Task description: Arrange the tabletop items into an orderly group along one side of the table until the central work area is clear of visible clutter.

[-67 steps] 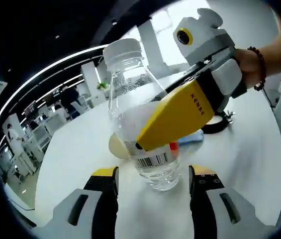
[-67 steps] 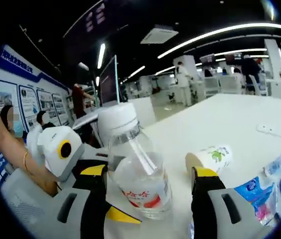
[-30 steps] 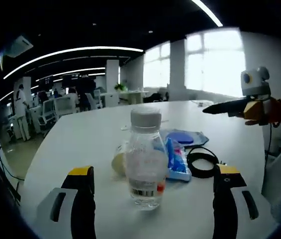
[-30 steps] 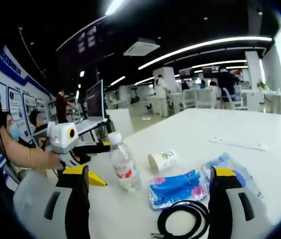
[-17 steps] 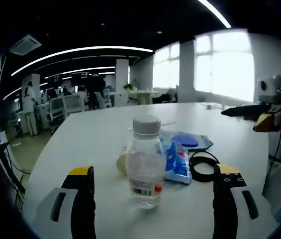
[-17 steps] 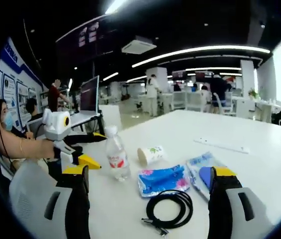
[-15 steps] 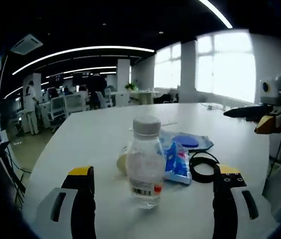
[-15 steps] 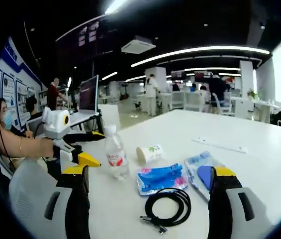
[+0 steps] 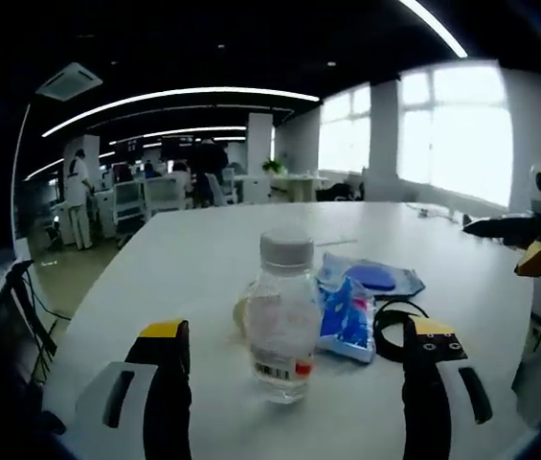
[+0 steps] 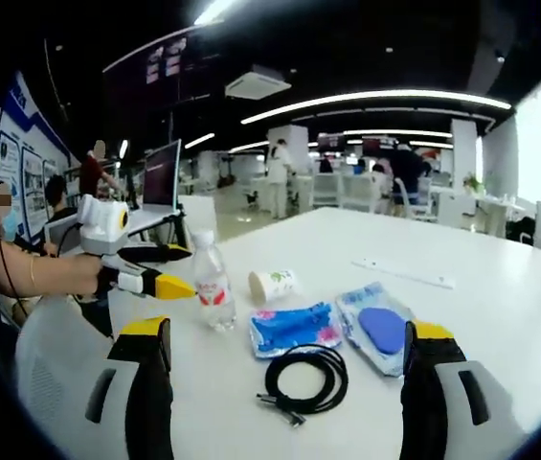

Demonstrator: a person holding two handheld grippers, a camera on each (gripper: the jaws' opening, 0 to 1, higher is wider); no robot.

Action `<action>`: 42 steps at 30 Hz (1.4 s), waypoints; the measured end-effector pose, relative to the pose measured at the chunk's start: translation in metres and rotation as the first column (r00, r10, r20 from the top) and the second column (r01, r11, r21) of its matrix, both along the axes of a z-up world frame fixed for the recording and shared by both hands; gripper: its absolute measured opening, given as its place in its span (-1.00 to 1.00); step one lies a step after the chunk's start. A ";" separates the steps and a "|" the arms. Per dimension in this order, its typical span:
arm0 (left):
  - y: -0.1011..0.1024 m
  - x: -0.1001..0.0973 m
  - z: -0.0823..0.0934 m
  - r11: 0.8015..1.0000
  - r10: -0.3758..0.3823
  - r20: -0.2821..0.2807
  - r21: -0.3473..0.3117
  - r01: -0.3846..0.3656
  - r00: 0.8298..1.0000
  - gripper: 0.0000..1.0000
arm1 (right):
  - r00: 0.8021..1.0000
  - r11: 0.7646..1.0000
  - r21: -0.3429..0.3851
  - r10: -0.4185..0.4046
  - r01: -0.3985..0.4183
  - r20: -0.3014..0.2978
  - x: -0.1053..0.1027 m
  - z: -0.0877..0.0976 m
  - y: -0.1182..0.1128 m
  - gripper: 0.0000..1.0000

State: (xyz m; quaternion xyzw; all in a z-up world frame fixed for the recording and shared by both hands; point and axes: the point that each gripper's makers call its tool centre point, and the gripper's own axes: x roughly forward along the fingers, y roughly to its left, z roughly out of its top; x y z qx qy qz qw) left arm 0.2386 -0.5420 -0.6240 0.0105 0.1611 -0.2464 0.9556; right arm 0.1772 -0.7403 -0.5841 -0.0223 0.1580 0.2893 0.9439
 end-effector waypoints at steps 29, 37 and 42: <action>0.012 0.019 0.011 0.922 0.388 0.053 -0.020 -0.387 0.920 0.42 | 0.998 0.998 0.027 -0.061 0.061 -0.022 -0.005 0.000 -0.010 0.99; 0.014 0.024 0.000 0.898 0.440 0.040 -0.008 -0.440 0.897 0.42 | 0.998 0.999 0.021 -0.045 0.046 -0.040 -0.005 -0.007 -0.006 0.98; 0.014 0.025 -0.004 0.887 0.461 0.060 0.007 -0.462 0.885 0.46 | 0.998 0.999 0.012 -0.044 0.045 -0.047 -0.005 -0.010 -0.007 0.98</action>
